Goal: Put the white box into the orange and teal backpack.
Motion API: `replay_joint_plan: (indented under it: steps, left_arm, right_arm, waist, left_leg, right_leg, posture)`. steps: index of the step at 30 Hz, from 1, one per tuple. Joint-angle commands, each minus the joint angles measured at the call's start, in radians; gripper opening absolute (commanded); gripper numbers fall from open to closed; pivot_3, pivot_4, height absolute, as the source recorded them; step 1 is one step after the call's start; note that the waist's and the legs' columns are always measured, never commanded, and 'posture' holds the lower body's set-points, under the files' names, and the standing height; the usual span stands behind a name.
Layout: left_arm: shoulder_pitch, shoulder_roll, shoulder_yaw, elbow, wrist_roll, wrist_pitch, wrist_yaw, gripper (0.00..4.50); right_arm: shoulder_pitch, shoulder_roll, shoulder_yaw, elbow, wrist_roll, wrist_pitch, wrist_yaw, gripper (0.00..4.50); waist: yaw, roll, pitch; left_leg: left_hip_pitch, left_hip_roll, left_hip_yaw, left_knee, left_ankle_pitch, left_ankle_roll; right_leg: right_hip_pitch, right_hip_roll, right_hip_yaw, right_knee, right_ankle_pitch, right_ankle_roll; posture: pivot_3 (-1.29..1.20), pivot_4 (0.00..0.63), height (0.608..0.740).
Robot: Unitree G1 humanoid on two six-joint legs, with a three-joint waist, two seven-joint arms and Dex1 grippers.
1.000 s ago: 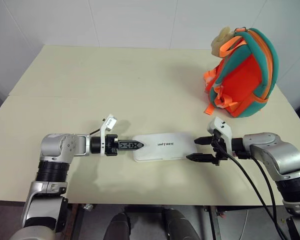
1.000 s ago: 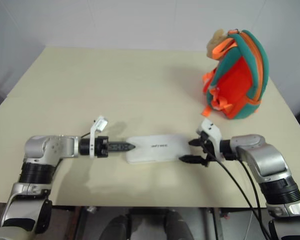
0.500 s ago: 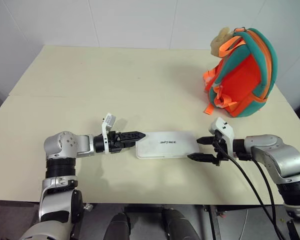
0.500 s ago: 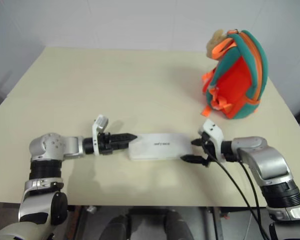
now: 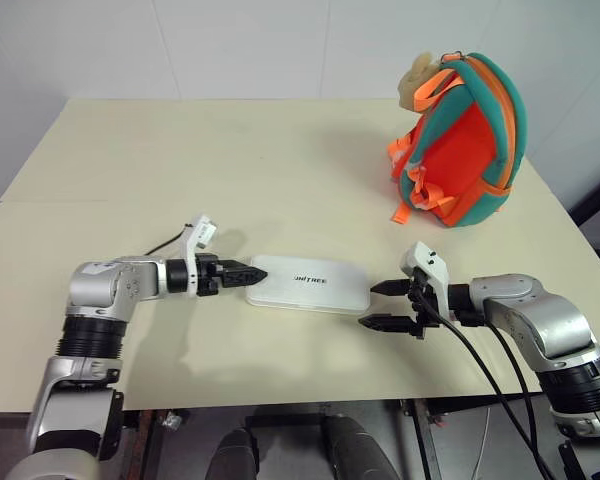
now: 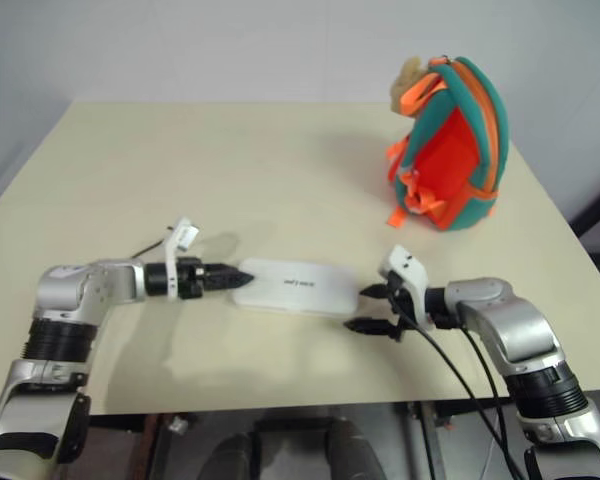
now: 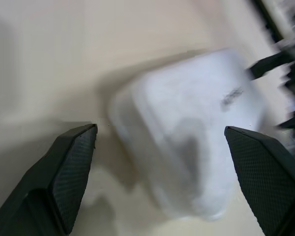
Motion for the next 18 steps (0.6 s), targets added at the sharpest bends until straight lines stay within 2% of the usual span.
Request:
replay_joint_plan:
  steps: [1, 2, 8, 12, 14, 18]
  left_arm:
    - [0.006, 0.062, -0.047, -0.009, 0.063, -0.041, -0.028, 4.44]
    - [0.006, 0.073, -0.055, -0.012, 0.067, -0.046, -0.036, 4.44]
    - [-0.031, 0.061, 0.016, -0.018, -0.079, 0.192, -0.088, 4.44]
    - [-0.048, 0.036, 0.055, -0.003, -0.173, 0.366, -0.114, 4.44]
    - [-0.049, 0.028, 0.06, 0.005, -0.193, 0.407, -0.115, 4.44]
    - [-0.059, 0.004, 0.047, 0.055, -0.18, 0.4, -0.105, 4.44]
  right_arm:
    - [-0.01, 0.002, -0.005, -0.015, 0.012, -0.02, 0.008, 4.5]
    - [-0.011, 0.004, -0.004, -0.012, 0.011, -0.022, 0.008, 4.5]
    - [-0.013, 0.013, 0.001, -0.006, 0.009, -0.028, 0.006, 4.5]
    - [-0.013, 0.017, 0.001, -0.006, 0.008, -0.029, 0.003, 4.5]
    - [-0.01, 0.015, -0.002, -0.008, 0.009, -0.03, 0.003, 4.5]
    - [-0.003, 0.012, -0.004, -0.012, 0.01, -0.032, 0.003, 4.5]
  waist:
    - [0.001, 0.0, 0.0]
    - [0.001, 0.0, 0.0]
    - [0.007, 0.0, 0.0]
    - [0.012, 0.0, 0.0]
    - [0.016, 0.0, 0.0]
    - [0.017, 0.0, 0.0]
  left_leg:
    - [0.0, 0.0, 0.0, -0.001, 0.0, 0.0]
    - [0.0, 0.0, 0.0, -0.002, 0.0, 0.0]
    - [-0.003, 0.0, -0.001, -0.006, -0.003, 0.0]
    - [-0.013, 0.0, -0.003, -0.003, -0.005, 0.0]
    - [-0.019, 0.0, -0.004, -0.002, -0.005, 0.0]
    - [-0.019, 0.0, -0.005, 0.001, -0.004, -0.001]
  right_leg:
    - [-0.001, 0.0, 0.0, 0.0, 0.0, 0.001]
    - [-0.001, 0.0, 0.0, 0.0, 0.0, 0.002]
    - [-0.005, 0.0, -0.001, 0.0, -0.001, 0.002]
    - [-0.013, -0.001, -0.004, 0.001, -0.003, 0.003]
    - [-0.02, -0.002, -0.005, 0.004, -0.004, 0.002]
    - [-0.021, -0.001, -0.006, 0.008, -0.004, 0.001]
  posture:
    - [0.0, 0.15, 0.74]
    - [0.0, 0.15, 0.74]
    - [0.0, 0.15, 0.74]
    - [0.0, 0.15, 0.74]
    - [0.0, 0.15, 0.74]
    - [0.0, 0.15, 0.74]
